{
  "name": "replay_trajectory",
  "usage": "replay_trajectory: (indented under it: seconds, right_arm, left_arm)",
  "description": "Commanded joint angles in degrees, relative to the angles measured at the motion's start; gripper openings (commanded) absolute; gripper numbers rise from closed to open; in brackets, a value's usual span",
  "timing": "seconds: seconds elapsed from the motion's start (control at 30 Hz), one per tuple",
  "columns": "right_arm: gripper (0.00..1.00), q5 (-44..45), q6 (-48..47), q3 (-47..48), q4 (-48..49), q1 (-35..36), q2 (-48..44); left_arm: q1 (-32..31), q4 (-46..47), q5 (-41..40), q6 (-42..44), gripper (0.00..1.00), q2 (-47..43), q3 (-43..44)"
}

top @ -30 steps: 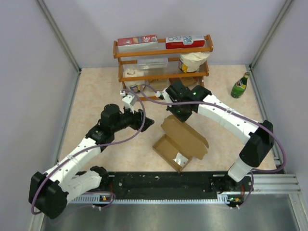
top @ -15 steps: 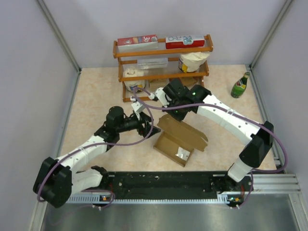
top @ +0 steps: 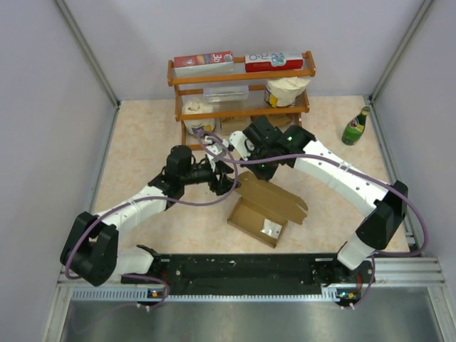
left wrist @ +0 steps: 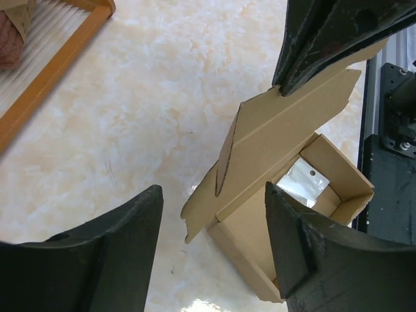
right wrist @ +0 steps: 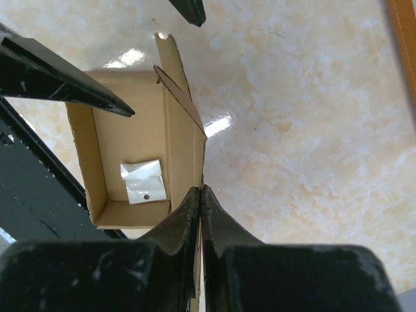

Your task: Fold the paper box

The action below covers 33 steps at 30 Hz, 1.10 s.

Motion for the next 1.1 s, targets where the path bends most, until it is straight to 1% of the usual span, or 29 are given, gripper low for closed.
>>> replay_trajectory:
  seconds: [0.0,0.07,0.23,0.4,0.53,0.83,0.9,0.97,1.0,1.07]
  right_arm:
    - [0.00,-2.02,-1.19,0.47,0.00,0.99,-2.75]
    - [0.00,-2.19,-1.19,0.47,0.00,0.99,-2.84]
    - [0.00,-1.84,-0.84,0.73,0.01,0.99,-2.75]
    - [0.00,-2.28,0.31,1.08,0.09,0.99,-2.22]
    - [0.00,-2.19,0.92,0.99,0.00,1.08,-2.13]
    - [0.00,-2.37,2.24,1.70,0.09,0.91,-2.31]
    - [0.00,-2.46,2.50,1.70,0.00,0.91,-2.31]
    - [0.00,-2.28,2.85,1.78,-0.08,0.91,-2.40]
    - [0.00,-2.28,2.94,1.78,0.00,0.91,-2.31]
    - [0.00,-2.10,3.29,1.78,0.00,0.82,-2.13]
  left_arm:
    - [-0.08,-0.69,2.30,3.29,0.65,2.55,3.51]
    - [-0.16,-0.69,3.35,3.29,0.64,3.43,3.34]
    - [-0.43,0.80,4.59,2.94,0.63,4.57,2.81]
    - [-0.43,6.86,4.67,0.22,0.61,5.10,0.18]
    - [-0.51,7.04,5.64,0.21,0.56,6.33,0.26]
    - [-0.51,9.24,5.73,-0.22,0.53,7.74,-0.96]
    - [-0.52,10.64,5.99,-0.49,0.50,8.17,-1.40]
    - [-0.43,11.26,6.69,-0.49,0.45,8.88,-1.41]
    - [-0.51,11.52,7.13,-2.40,0.43,9.32,-1.23]
    - [-0.51,12.14,8.18,-3.04,0.38,10.02,-1.23]
